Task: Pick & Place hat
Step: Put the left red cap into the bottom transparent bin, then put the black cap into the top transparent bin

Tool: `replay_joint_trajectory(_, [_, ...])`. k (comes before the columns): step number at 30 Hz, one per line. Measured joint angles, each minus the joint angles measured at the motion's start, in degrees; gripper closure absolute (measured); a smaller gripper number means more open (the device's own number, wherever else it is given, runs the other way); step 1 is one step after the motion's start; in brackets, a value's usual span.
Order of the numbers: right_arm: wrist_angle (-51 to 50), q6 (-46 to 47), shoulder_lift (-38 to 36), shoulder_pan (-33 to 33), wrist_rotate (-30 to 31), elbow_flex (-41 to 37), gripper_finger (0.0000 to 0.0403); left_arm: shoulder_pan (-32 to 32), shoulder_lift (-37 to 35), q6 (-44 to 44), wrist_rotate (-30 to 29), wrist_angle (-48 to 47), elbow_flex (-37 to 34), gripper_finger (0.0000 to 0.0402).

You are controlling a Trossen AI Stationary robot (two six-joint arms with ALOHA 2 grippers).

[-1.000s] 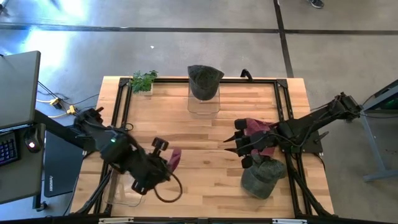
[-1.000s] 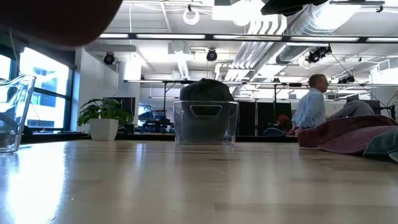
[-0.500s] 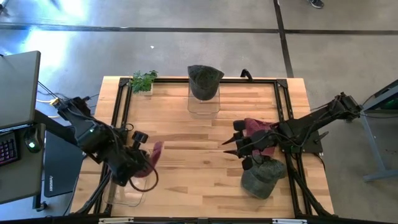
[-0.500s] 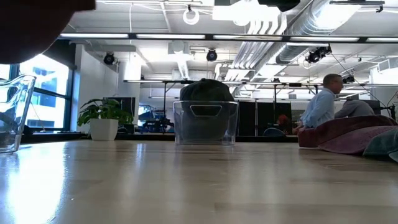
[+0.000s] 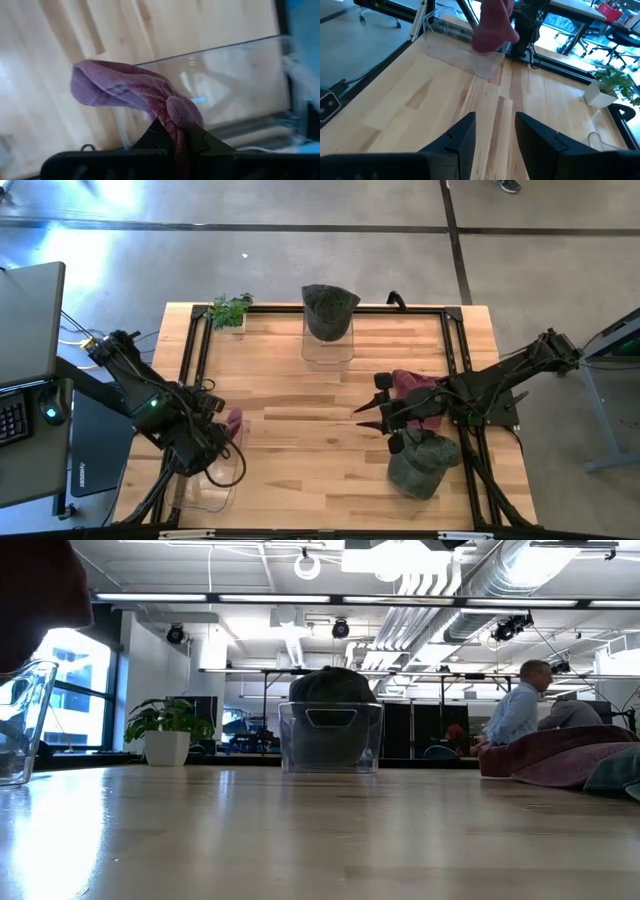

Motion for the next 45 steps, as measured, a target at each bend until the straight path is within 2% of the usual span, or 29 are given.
replay_joint_trajectory(6, [0.5,-0.3,0.0,0.0,0.0,0.0,0.0269,-1.7,0.0,0.0,-6.3,0.0,-3.3,0.0401])
replay_joint_trajectory(14, [0.8,-0.3,0.0,0.0,0.0,0.0,0.0269,-1.7,0.0,-0.2,-3.8,0.0,-8.9,0.0402])
replay_joint_trajectory(17, [1.0,-0.3,0.0,0.0,0.0,0.0,0.0269,-1.7,0.0,-1.8,-4.8,0.0,-10.3,0.0395])
replay_joint_trajectory(21, [1.0,-0.3,0.0,0.0,0.0,0.0,0.0269,-1.7,0.0,-4.7,-10.3,-0.1,-10.4,0.0365])
replay_joint_trajectory(29, [1.4,-0.3,0.0,0.0,0.0,0.0,0.0269,-1.7,0.0,-4.5,-17.8,-0.1,-10.4,0.0273])
replay_joint_trajectory(34, [1.6,-0.3,0.0,0.0,0.0,0.0,0.0269,-1.7,-0.1,-7.4,-18.7,0.0,-10.4,0.0235])
replay_joint_trajectory(39, [1.5,-0.3,0.0,0.0,0.0,0.0,0.0269,-1.7,-2.3,-14.8,-16.6,0.0,-10.0,0.0232])
replay_joint_trajectory(45, [1.5,-0.5,0.0,0.0,0.0,0.0,0.0269,-1.7,-4.7,-22.5,-14.8,-0.1,-6.4,0.0256])
